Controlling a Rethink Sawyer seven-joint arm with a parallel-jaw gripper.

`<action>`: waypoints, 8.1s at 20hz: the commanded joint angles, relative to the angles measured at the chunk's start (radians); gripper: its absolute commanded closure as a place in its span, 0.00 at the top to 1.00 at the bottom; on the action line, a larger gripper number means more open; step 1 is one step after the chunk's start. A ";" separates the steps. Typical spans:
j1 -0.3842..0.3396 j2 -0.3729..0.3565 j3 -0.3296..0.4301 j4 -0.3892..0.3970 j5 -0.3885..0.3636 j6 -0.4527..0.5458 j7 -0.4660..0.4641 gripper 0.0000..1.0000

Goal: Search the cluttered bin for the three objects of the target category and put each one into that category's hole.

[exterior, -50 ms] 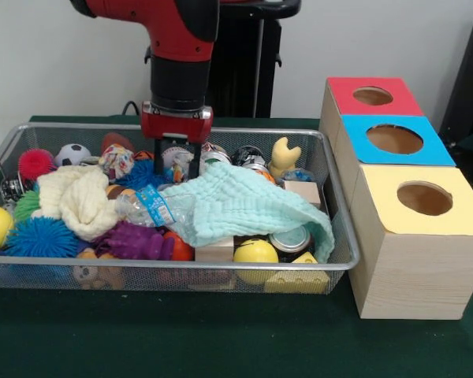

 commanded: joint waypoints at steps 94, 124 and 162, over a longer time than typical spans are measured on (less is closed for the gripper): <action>0.018 0.046 0.039 0.048 0.025 -0.204 0.190 1.00; 0.060 0.002 0.029 0.053 0.112 -0.198 0.203 0.00; 0.300 -0.332 -0.081 0.098 0.433 0.307 0.227 0.00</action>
